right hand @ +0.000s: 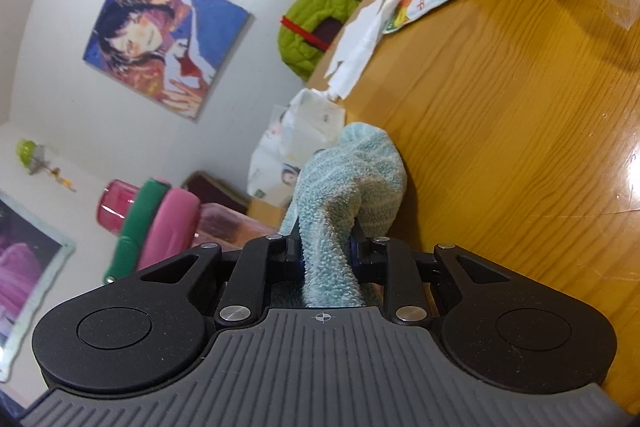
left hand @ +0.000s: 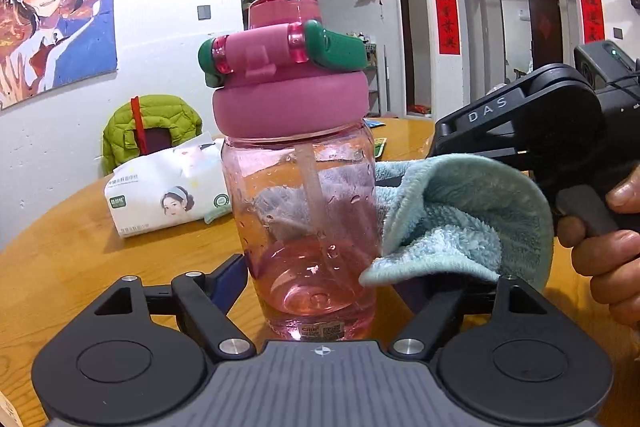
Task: Clean container
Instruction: 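Rub the towel around the bottle body with the right tool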
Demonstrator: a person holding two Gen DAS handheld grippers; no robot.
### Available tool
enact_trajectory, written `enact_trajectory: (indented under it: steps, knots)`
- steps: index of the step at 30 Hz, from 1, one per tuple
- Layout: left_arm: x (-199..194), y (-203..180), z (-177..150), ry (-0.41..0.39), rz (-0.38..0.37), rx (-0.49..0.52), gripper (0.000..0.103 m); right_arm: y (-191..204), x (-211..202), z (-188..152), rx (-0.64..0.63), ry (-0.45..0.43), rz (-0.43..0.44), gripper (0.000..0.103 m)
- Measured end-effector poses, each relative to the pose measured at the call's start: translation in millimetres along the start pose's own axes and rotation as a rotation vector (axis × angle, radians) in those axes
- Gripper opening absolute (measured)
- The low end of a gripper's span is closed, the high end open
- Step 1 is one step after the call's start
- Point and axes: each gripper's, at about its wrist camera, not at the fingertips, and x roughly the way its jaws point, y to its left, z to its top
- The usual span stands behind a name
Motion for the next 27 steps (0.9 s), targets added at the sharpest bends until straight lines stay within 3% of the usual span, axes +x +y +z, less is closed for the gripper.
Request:
enact_trajectory:
  steps: [2,5,7,8,10,13,16,17,21,22,24,27]
  knots:
    - [-1,2,0,-0.001,-0.007,-0.011,0.075,1,-7,1,0.003,-0.043,0.071,0.023]
    - [-2,4,1,-0.001,-0.014,-0.019,0.075,-11,-24,5,0.108,-0.113,0.338,0.023]
    - [-2,2,1,-0.001,-0.011,-0.012,0.075,-20,-23,7,0.198,-0.099,0.464,0.023]
    - [-2,2,1,-0.001,-0.009,-0.009,0.075,-23,-19,7,0.229,-0.079,0.474,0.023]
    - [-2,1,0,-0.001,-0.003,-0.002,0.075,-26,-7,3,0.24,-0.027,0.388,0.023]
    - [-2,-2,0,0.001,0.001,0.015,0.075,-26,9,-2,0.194,0.044,0.138,0.022]
    - [-3,-5,-1,0.002,0.011,0.03,0.075,-25,16,-4,0.15,0.066,0.03,0.023]
    - [-3,-4,-1,0.001,0.008,0.026,0.075,-22,13,-3,0.141,0.052,0.053,0.023]
    - [-4,-4,-1,0.001,0.008,0.026,0.075,-18,-12,3,0.169,-0.058,0.389,0.023]
    - [-4,-4,-1,0.001,0.01,0.028,0.075,-17,-13,4,0.172,-0.061,0.414,0.023]
    - [-4,-4,-1,0.001,0.01,0.027,0.075,-16,-8,4,0.173,-0.032,0.373,0.023]
    - [-3,-5,-1,0.002,0.013,0.031,0.075,-23,11,-2,0.167,0.054,0.125,0.023]
